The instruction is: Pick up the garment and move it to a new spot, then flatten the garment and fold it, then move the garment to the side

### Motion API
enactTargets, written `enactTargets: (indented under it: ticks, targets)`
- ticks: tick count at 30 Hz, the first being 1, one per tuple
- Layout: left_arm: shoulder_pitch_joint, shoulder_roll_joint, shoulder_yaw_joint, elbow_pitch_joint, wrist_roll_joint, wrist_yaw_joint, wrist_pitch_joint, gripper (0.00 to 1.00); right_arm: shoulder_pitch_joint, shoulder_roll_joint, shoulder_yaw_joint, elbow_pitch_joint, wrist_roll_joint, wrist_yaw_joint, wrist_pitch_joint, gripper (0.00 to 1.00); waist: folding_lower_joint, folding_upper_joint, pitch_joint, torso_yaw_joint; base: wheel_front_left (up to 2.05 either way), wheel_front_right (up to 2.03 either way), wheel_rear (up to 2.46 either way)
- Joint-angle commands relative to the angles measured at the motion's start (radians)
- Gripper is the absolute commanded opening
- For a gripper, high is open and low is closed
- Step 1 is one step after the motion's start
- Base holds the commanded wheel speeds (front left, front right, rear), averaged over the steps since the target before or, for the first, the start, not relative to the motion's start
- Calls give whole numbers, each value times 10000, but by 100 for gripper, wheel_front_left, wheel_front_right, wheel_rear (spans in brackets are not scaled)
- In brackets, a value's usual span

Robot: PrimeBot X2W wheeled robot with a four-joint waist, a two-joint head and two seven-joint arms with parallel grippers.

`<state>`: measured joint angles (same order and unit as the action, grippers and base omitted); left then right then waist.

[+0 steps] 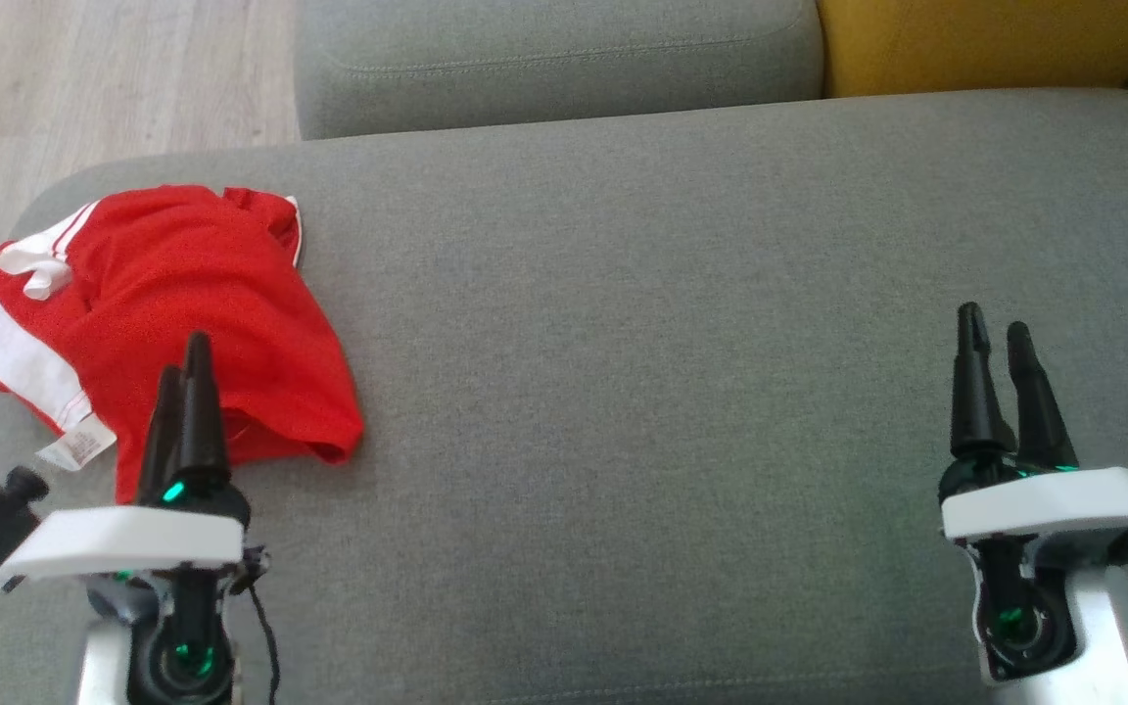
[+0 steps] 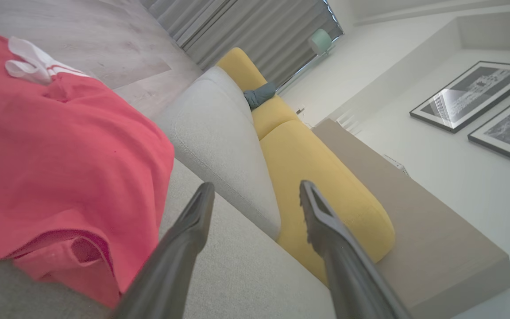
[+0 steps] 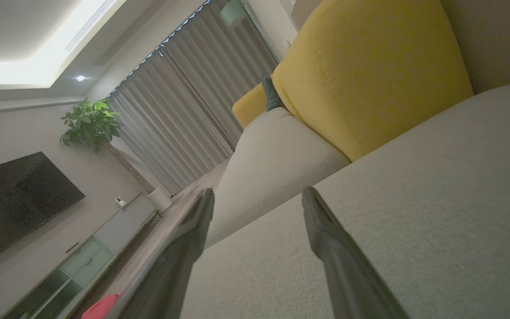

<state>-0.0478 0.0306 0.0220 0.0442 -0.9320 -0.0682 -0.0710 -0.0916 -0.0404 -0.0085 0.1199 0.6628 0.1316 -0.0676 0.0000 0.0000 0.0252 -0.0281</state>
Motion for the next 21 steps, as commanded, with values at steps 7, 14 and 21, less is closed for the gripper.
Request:
enactTargets:
  ticks: [7, 14, 21]
  targets:
    - [-539, 144, -290, -659, 1635, 41, -275, 100, -573, -68, 366, -438, -1273, -6, -296, 100, 0, 0, 33, -39, 0, 0, 0]
    - [-482, 292, -876, -701, 3355, 117, -508, 100, -567, -73, 494, -381, -2281, -7, -532, 100, 0, 0, 12, -70, 0, 0, 0]
    - [-489, 587, -1391, -736, 4363, 469, -684, 100, -610, -76, 565, -334, -3292, -7, -709, 100, 0, 0, 26, -112, 0, 0, 0]
